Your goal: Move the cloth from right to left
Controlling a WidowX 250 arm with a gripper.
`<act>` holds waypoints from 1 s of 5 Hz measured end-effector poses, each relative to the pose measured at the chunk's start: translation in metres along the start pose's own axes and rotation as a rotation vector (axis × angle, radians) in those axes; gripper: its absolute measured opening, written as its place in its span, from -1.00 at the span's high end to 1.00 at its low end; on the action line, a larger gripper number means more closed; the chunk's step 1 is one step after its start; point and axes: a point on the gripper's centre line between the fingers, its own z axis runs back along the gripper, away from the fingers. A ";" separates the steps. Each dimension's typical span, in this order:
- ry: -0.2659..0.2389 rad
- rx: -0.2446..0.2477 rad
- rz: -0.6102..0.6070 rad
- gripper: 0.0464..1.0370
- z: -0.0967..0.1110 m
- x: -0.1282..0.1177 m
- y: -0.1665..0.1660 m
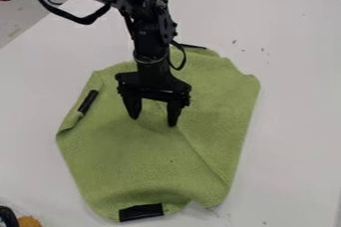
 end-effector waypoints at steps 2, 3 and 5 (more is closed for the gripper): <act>-0.009 -0.032 0.017 -0.92 -0.004 0.001 0.007; -0.015 -0.038 0.032 -0.92 -0.004 0.001 0.020; -0.032 -0.037 0.075 -0.92 -0.004 -0.001 0.052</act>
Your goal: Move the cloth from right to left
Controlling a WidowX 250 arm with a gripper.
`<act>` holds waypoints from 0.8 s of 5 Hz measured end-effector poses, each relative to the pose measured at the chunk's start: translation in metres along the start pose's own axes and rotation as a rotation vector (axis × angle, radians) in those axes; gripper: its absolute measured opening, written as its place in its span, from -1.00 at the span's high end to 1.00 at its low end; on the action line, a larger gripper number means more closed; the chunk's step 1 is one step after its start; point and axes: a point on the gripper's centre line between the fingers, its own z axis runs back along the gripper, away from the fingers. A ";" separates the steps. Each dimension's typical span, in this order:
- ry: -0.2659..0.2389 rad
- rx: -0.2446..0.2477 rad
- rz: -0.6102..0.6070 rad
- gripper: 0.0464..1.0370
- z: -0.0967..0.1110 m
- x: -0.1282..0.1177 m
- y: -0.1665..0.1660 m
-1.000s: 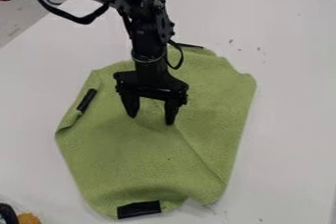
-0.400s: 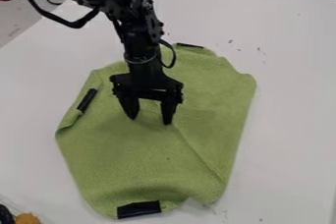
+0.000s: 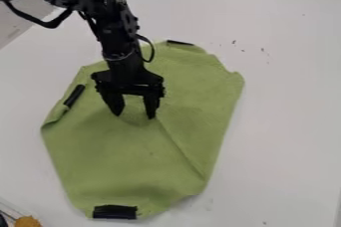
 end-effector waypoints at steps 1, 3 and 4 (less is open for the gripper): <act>0.000 0.007 0.013 -0.92 0.000 -0.001 0.013; 0.004 0.023 0.033 -0.92 0.001 -0.001 0.045; 0.006 0.039 0.039 -0.92 0.001 -0.002 0.060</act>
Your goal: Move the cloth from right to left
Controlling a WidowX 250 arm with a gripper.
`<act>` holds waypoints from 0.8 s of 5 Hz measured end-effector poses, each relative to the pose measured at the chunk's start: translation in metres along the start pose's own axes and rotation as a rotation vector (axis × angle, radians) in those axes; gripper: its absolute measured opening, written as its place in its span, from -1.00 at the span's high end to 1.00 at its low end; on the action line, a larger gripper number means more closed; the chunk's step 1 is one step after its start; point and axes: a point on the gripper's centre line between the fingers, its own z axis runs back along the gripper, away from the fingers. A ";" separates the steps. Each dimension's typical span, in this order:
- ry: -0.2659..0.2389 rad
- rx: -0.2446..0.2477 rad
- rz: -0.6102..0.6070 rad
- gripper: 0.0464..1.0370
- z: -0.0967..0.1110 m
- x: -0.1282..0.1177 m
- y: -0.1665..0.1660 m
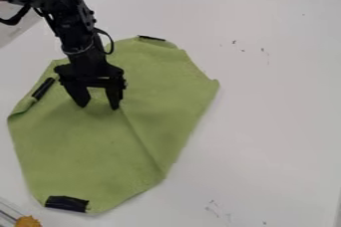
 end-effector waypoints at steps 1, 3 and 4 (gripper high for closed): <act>-0.015 0.016 -0.002 -0.92 0.002 0.002 0.016; 0.012 0.049 0.013 -0.92 0.003 -0.003 0.039; 0.031 0.053 0.009 -0.92 0.004 0.000 0.046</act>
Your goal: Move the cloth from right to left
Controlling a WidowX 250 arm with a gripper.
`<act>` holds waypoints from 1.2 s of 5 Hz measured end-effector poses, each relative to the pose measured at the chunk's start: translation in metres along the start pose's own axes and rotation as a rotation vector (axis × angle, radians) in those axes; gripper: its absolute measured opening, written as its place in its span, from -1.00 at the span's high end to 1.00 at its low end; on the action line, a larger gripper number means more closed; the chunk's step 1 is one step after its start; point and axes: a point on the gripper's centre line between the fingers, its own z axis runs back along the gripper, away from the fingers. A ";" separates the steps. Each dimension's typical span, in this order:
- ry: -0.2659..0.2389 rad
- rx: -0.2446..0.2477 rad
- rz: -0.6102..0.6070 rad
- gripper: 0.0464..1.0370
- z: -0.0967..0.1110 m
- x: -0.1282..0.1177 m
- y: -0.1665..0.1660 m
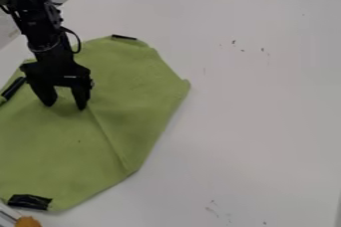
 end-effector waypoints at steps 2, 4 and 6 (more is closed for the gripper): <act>0.025 0.015 0.009 -0.92 0.001 -0.004 0.017; 0.028 0.022 0.011 -0.92 0.008 0.000 0.025; -0.005 0.048 0.030 -0.92 0.034 0.003 0.029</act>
